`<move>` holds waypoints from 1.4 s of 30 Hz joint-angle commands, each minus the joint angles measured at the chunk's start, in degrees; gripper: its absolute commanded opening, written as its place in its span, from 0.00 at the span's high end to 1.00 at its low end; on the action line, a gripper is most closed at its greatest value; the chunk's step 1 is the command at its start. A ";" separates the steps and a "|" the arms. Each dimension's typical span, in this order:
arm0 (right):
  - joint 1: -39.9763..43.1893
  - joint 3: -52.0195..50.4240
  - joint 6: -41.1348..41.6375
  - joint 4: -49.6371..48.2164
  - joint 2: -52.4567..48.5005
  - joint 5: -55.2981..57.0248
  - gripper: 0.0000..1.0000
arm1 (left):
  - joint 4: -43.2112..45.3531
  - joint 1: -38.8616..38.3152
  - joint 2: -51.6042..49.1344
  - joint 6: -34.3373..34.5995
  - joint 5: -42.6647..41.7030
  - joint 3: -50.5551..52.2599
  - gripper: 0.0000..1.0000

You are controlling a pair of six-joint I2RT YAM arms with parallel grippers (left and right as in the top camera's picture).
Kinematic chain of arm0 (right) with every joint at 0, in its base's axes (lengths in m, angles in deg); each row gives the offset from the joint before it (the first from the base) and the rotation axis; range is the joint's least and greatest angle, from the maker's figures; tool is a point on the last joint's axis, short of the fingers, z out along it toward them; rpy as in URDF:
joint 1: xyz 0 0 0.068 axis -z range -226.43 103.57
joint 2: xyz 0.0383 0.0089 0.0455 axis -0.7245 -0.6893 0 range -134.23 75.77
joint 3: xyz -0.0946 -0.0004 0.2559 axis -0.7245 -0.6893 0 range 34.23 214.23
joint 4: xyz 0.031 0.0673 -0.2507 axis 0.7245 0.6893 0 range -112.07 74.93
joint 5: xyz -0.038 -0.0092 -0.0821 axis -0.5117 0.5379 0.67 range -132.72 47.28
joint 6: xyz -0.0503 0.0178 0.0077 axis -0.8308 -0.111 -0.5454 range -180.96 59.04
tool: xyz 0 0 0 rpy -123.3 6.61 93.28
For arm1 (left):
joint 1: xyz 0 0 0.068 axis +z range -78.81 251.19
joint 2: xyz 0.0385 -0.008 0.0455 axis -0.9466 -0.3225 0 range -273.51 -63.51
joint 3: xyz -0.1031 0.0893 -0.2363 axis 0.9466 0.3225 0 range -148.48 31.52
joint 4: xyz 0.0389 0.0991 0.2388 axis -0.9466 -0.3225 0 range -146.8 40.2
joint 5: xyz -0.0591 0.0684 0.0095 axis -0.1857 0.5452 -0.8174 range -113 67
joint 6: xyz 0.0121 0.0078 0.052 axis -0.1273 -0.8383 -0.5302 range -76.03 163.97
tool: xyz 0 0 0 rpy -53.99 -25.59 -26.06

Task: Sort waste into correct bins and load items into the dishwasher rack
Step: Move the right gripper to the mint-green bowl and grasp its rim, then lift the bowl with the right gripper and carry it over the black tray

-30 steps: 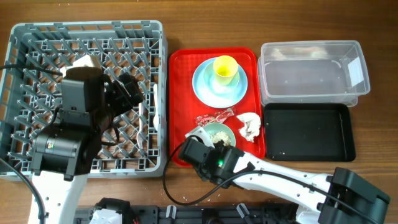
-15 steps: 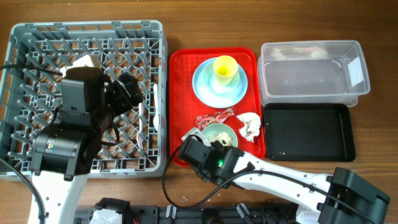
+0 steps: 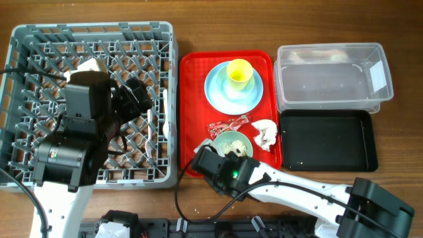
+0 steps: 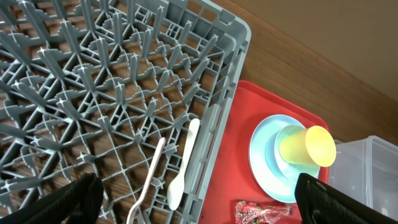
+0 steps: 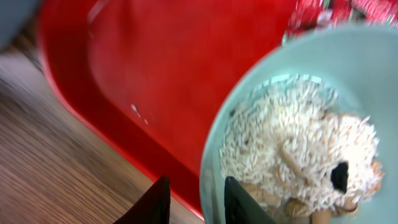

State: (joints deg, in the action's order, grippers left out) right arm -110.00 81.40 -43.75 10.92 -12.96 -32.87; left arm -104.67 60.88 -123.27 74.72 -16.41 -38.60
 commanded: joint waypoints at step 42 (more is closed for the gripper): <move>4.59 16.35 -4.44 11.52 -0.63 1.18 0.96 | 0.15 0.46 0.09 -0.07 0.37 -0.33 0.00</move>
State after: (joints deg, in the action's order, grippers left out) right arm -108.14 89.36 -45.21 18.40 -13.29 -33.29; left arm -104.65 60.88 -123.27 74.74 -16.39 -38.60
